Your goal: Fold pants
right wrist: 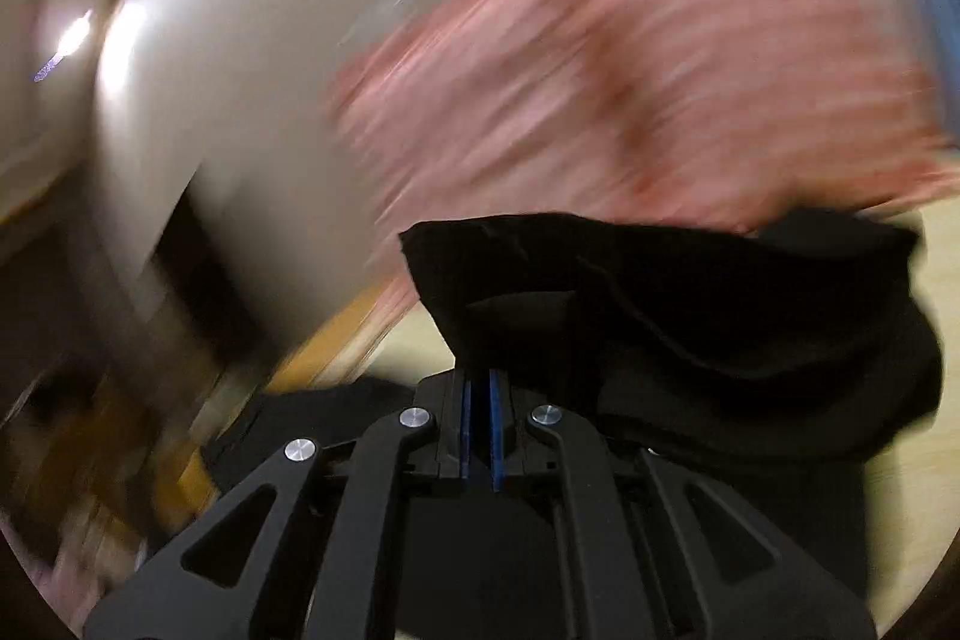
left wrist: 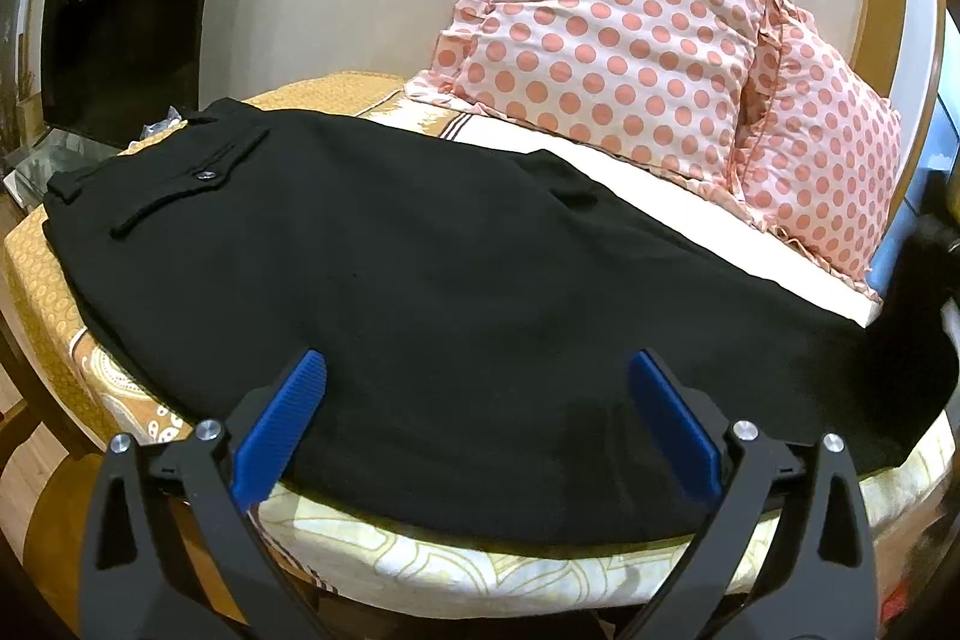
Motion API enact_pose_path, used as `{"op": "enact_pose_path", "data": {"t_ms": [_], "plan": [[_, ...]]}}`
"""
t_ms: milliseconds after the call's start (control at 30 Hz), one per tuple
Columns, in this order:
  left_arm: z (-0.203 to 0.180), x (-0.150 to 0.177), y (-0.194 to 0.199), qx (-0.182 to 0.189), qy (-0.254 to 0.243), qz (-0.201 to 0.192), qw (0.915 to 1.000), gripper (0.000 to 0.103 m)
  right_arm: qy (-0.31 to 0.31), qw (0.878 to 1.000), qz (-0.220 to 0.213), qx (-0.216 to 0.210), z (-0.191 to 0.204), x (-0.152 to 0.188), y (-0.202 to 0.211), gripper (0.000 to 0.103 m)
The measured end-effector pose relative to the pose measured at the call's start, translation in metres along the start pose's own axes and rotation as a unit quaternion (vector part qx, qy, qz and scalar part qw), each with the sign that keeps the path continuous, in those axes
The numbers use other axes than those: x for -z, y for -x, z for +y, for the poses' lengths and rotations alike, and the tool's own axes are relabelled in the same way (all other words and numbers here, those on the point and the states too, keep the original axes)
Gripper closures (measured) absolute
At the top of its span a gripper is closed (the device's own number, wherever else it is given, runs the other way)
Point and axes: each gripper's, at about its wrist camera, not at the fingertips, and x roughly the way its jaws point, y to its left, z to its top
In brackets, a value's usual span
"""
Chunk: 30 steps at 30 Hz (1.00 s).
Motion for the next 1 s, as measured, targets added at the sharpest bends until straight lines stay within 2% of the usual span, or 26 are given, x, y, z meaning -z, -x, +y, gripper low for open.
{"op": "enact_pose_path", "data": {"t_ms": [67,133,200,333,400,500,533,567,667,700,733,800,833,867,1000], "plan": [[0.002,-0.001,0.0,0.004,0.004,0.0,1.0,0.002,0.025,0.996,0.09,-0.004,0.02,0.033,-0.053,0.098],[0.002,0.0,0.001,0.007,0.004,0.001,1.0,0.002,0.004,0.991,0.13,-0.009,0.018,0.052,-0.076,0.098],[0.002,0.0,0.001,0.009,-0.002,0.001,1.0,0.002,-0.016,0.992,0.128,-0.012,0.013,0.051,-0.079,0.098],[0.002,0.001,0.001,0.009,-0.005,-0.002,0.9999,0.002,0.001,0.998,0.061,-0.009,0.021,0.024,-0.054,0.098],[0.002,0.002,0.001,0.008,-0.003,-0.003,1.0,0.002,0.041,0.996,0.08,-0.007,0.036,0.026,-0.066,0.098],[0.001,0.002,0.001,0.005,-0.005,-0.003,1.0,0.002,0.083,0.99,0.118,0.002,0.048,0.046,-0.08,0.098],[0.002,0.001,0.002,0.007,-0.005,-0.002,1.0,0.002,0.104,0.986,0.127,0.008,0.054,0.05,-0.085,0.098],[0.001,0.001,0.002,0.008,-0.004,-0.002,1.0,0.002,0.155,0.978,0.137,0.031,0.065,0.056,-0.091,0.098],[0.004,-0.001,0.003,0.019,0.009,0.001,0.9998,0.002,0.276,0.947,0.14,0.092,0.091,0.08,-0.093,0.095],[0.005,-0.002,0.004,0.024,0.014,0.001,0.9996,0.002,0.277,0.946,0.141,0.092,0.093,0.08,-0.093,0.092],[0.008,-0.003,0.006,0.032,0.023,0.001,0.9992,0.002,0.262,0.95,0.144,0.085,0.091,0.077,-0.093,0.089],[0.011,-0.005,0.009,0.044,0.034,0.001,0.9985,0.002,0.184,0.97,0.155,0.038,0.072,0.069,-0.09,0.07],[0.013,-0.006,0.013,0.053,0.041,-0.001,0.9978,0.002,0.148,0.976,0.155,0.027,0.063,0.065,-0.089,0.057],[0.015,-0.007,0.015,0.057,0.044,-0.003,0.9974,0.002,0.108,0.983,0.147,0.025,0.051,0.059,-0.086,0.05],[0.023,-0.012,0.025,0.051,0.058,-0.016,0.9969,0.002,0.033,0.991,0.132,0.011,0.033,0.036,-0.087,0.04]]}}
